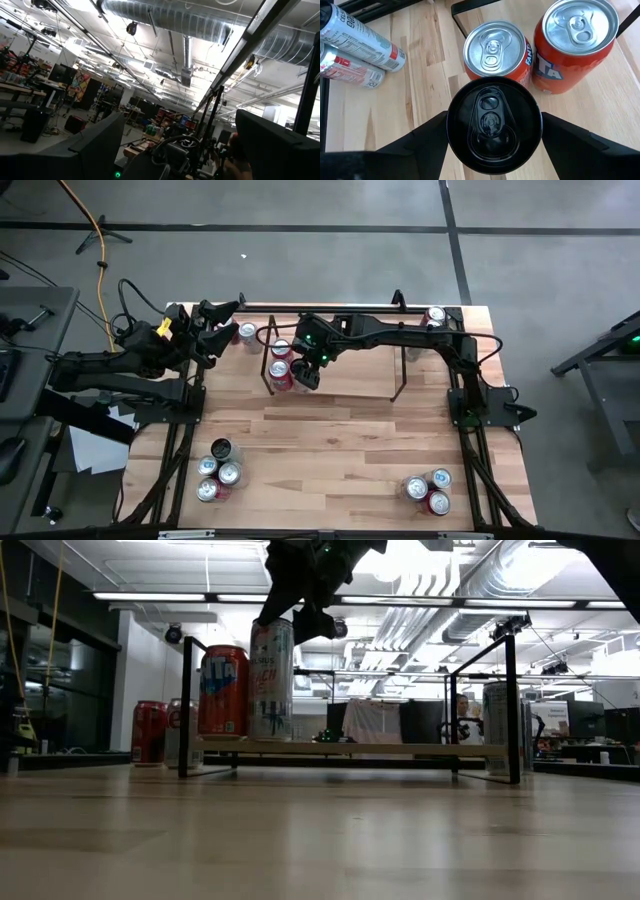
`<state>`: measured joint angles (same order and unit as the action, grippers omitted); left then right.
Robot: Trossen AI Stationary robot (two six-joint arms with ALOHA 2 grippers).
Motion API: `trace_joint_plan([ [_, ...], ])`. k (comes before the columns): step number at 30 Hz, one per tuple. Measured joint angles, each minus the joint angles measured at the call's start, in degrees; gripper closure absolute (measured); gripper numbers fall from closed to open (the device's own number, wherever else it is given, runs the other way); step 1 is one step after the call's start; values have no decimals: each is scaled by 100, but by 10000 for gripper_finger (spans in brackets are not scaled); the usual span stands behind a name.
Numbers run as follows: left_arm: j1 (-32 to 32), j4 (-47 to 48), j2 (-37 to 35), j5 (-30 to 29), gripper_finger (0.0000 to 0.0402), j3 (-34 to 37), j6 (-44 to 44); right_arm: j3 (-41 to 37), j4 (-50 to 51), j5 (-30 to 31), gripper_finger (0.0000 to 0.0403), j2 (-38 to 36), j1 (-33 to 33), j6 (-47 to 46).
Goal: Place canned beverage on shelf
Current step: Put the bottom right white-pink soda can on the shelf, then put the top white-pink soda can on the shelf aligned with the other white-pink soda can
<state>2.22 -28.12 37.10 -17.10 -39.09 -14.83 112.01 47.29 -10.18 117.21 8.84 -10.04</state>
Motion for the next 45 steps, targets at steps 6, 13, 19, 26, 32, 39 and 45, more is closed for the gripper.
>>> trace_joint_plan([
  [6, 0, 0, 0, -1, 64, 0, 0, 0, 2, -52, 123, 2, 7, 2],
  [13, 0, -2, 0, -1, 64, 0, 0, 121, 46, 55, 87, 17, 15, -3],
  [19, 0, -2, 0, -1, 64, 0, 0, 244, 66, 53, 14, 17, 17, 58],
  [26, 0, -1, 0, -1, 64, 0, 34, 778, 1085, 18, 23, 17, 84, 691],
  [32, 0, 0, 0, -2, 64, 0, 254, 1478, 1897, 64, 25, 15, 219, 956],
  [39, 0, 161, -7, 0, 64, 0, 252, 1620, 2686, 585, 25, -300, 238, 1154],
  [45, 1, 526, -6, 0, 64, 0, 163, 495, 2359, 1017, 25, -1225, 240, 869],
])
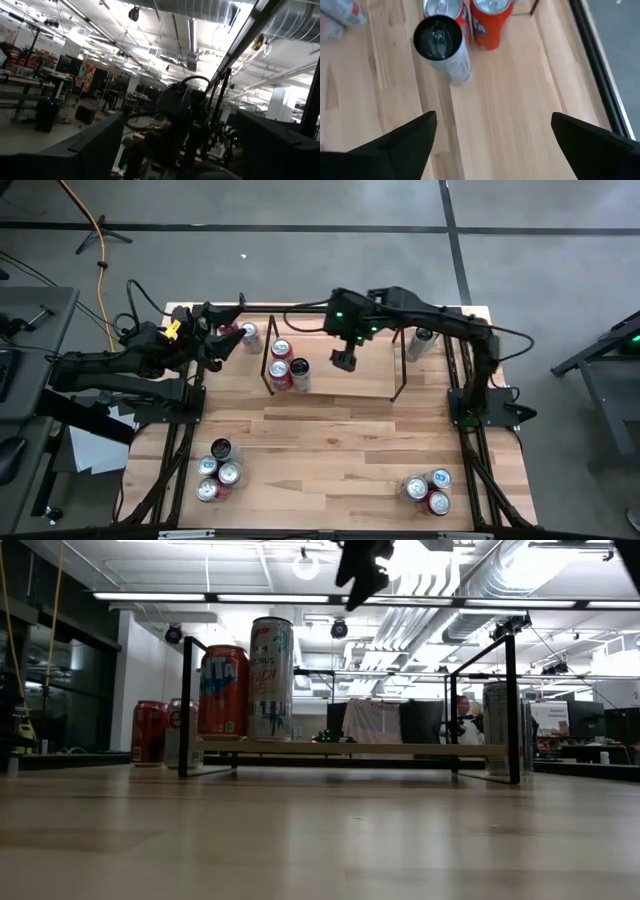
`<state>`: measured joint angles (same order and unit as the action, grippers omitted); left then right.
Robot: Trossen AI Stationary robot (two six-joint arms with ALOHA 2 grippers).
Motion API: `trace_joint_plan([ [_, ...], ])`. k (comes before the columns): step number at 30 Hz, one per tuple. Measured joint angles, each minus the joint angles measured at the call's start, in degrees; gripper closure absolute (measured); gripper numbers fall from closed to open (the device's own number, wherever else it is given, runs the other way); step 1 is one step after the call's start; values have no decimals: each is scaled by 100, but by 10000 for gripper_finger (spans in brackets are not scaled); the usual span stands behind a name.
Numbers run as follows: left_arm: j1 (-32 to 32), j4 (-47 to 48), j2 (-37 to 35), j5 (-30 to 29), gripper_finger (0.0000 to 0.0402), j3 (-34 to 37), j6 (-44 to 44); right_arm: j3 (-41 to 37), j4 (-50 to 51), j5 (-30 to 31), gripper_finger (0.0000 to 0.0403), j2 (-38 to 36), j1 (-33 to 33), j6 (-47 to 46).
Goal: Place canned beverage on shelf
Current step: Put the top white-pink soda can on the shelf aligned with the other white-pink soda can
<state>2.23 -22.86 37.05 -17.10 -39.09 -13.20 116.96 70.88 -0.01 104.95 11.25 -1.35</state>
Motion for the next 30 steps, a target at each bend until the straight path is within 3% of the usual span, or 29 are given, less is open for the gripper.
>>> trace_joint_plan([
  [5, -1, 166, 1, 3, 64, 0, -8, -1524, -991, 104, 25, -1171, -2, -478],
  [10, -1, 209, -1, 7, 64, 0, -8, -2873, -1967, 172, 25, -2344, -2, -1620],
  [18, -1, 209, 1, 7, 64, 1, -10, -3896, -2695, 189, 25, -3420, -2, -2573],
  [22, -1, 209, 1, 7, 64, 2, -17, -3777, -2218, 668, 25, -3480, -2, -2991],
  [27, -1, 209, 1, 4, 64, 0, -219, -3235, -476, 2600, 25, -3493, 20, -4356],
  [30, 1, 209, 1, 4, 64, 0, -268, -3122, 746, 3163, 25, -3496, 211, -5249],
])
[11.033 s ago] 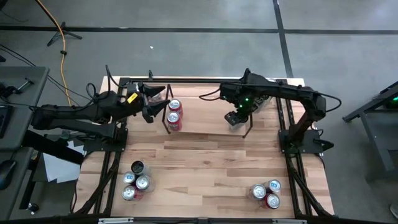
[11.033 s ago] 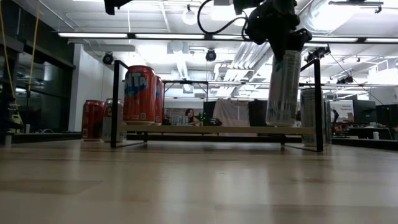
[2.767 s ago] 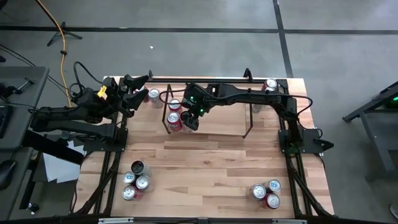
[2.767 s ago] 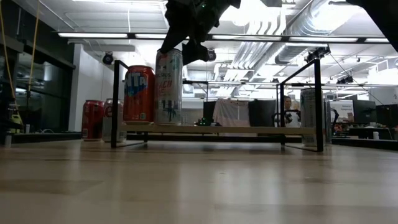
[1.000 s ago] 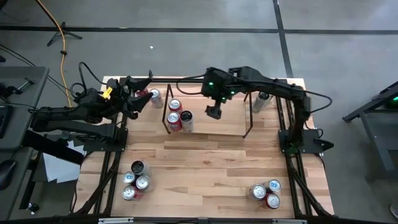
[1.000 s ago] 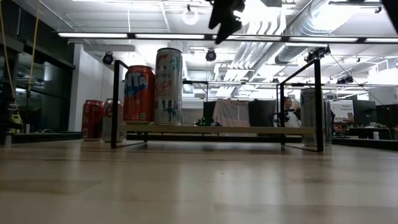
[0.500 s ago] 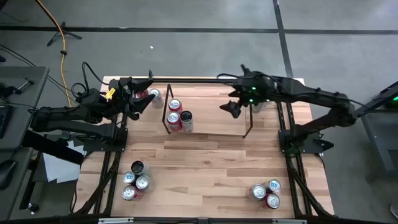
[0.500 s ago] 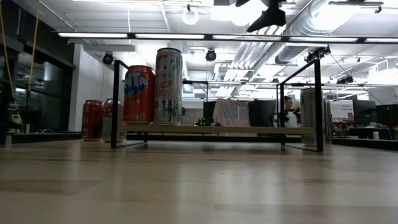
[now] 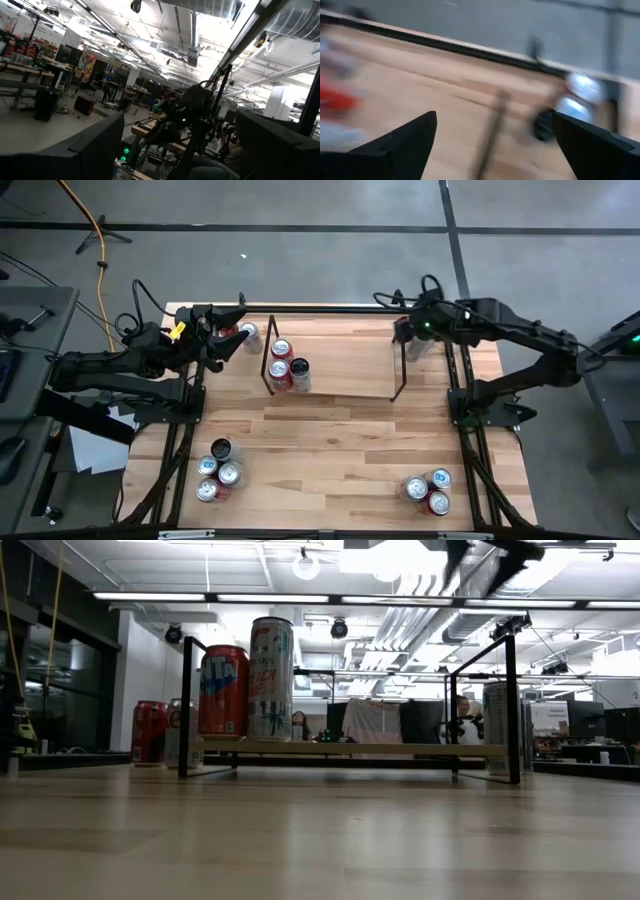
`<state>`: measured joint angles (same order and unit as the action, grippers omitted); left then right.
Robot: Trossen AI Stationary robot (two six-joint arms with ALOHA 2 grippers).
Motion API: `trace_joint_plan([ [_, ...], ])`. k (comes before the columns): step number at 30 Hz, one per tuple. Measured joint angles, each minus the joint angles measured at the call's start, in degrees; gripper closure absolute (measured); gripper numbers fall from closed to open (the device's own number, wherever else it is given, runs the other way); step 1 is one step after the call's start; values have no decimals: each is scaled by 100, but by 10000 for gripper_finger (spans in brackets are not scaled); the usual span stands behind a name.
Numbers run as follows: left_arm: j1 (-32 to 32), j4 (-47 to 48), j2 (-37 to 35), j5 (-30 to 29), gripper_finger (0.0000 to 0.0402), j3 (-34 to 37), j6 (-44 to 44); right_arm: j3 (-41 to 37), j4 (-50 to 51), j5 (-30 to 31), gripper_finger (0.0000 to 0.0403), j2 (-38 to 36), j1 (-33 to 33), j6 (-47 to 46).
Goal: Place canned beverage on shelf
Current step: Put the top white-pink soda can on the shelf aligned with the other white-pink soda can
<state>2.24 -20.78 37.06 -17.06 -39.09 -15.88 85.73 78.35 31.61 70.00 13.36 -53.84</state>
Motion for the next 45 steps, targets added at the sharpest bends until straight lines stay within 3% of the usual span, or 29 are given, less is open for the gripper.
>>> trace_joint_plan([
  [3, -1, 0, 4, 0, 64, 1, 0, -182, 840, 3, 25, 1, 296, -613],
  [7, -2, 0, 4, 0, 64, 1, 0, -665, 912, -17, 25, -6, 753, -872],
  [11, 0, 0, 4, -2, 64, 0, 0, -1135, 323, -106, 25, -20, 1340, -912],
  [17, 0, -2, 4, -2, 64, 2, 0, -1976, -940, -811, 25, -18, 2052, -722],
  [20, 0, 0, 4, -2, 64, 2, -2, -2279, -1073, -961, 25, -14, 2278, -764],
  [37, -2, 0, 4, -4, 64, 2, 0, -2921, -1624, -1387, 27, -9, 2455, -1028],
  [45, 0, 0, 4, -4, 64, 2, 0, -2977, -1759, -1388, 80, -7, 2455, -1063],
])
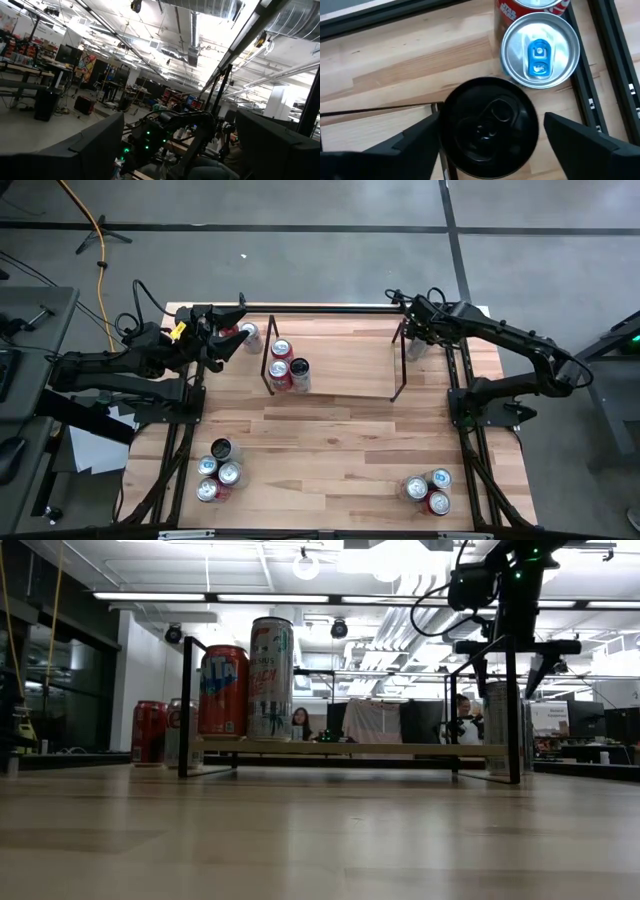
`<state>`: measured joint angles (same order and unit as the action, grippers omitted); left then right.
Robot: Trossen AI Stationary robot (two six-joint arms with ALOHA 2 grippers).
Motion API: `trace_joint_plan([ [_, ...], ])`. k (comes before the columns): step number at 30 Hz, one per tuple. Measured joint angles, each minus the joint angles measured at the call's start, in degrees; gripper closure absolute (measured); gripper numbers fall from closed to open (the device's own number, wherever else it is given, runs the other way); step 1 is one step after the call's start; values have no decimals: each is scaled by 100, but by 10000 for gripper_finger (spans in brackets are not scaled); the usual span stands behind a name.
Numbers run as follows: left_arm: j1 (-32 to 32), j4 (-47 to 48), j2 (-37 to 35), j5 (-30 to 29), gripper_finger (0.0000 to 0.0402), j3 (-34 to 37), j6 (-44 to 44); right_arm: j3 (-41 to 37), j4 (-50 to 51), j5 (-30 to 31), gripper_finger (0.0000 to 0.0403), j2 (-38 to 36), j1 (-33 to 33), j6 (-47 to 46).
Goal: Place canned beverage on shelf
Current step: Put the top white-pink soda can on the shelf aligned with the other white-pink soda can
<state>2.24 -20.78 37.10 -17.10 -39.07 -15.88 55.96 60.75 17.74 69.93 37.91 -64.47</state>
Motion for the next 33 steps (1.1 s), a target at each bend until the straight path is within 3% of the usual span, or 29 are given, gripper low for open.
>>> trace_joint_plan([
  [8, 0, -2, 0, 0, 64, -2, 0, 2, -36, -2, 161, 49, -2, 290],
  [14, -2, -2, 0, 0, 64, -2, 0, 332, 496, -42, 161, -71, -57, 771],
  [19, 0, -2, 0, 0, 64, -2, 0, 1052, 1084, 1, 161, -336, -132, 1293],
  [25, -2, -4, 0, -2, 64, -2, 0, 2471, 1535, 129, 161, -435, -131, 2107],
  [30, -2, -4, 0, -4, 64, -1, 0, 3388, 930, 106, 161, -430, -201, 2619],
  [33, 0, -2, 0, -4, 64, -1, 0, 3590, 129, -458, 161, -382, -396, 3138],
])
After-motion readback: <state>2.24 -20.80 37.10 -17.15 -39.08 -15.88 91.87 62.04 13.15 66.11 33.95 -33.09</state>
